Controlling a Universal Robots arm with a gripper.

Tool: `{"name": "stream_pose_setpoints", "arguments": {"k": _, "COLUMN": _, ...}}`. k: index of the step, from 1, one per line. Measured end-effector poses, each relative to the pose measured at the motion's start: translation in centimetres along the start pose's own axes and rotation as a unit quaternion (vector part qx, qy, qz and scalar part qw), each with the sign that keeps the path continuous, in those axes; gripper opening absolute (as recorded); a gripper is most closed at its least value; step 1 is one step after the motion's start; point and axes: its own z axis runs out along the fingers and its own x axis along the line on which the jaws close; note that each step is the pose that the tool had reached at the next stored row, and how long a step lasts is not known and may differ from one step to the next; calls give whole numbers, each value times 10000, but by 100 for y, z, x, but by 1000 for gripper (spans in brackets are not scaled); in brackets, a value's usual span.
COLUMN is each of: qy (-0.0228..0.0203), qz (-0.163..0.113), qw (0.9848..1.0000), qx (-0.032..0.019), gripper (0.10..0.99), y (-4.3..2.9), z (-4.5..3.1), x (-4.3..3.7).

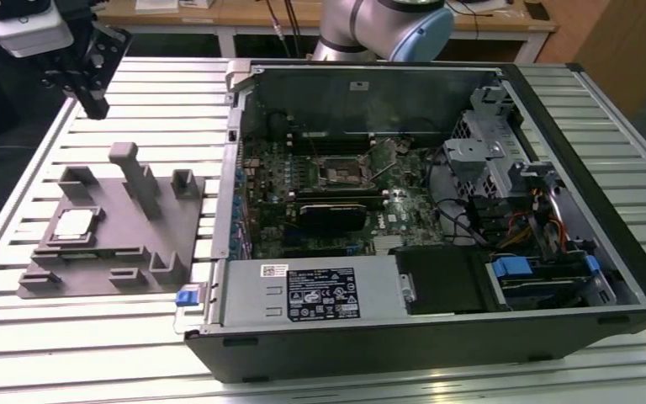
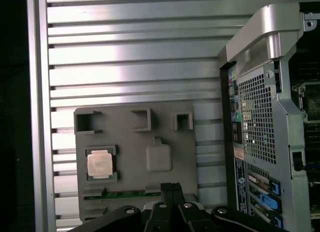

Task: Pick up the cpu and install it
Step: 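Reach for the cpu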

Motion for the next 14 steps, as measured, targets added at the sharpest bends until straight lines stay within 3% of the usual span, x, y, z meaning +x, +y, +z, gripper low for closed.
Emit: {"name": "stream_pose_setpoints", "arguments": {"k": 14, "qy": 0, "qz": 0, "qw": 10000, "qx": 0, "gripper": 106, "y": -15, "z": 132, "x": 122}}
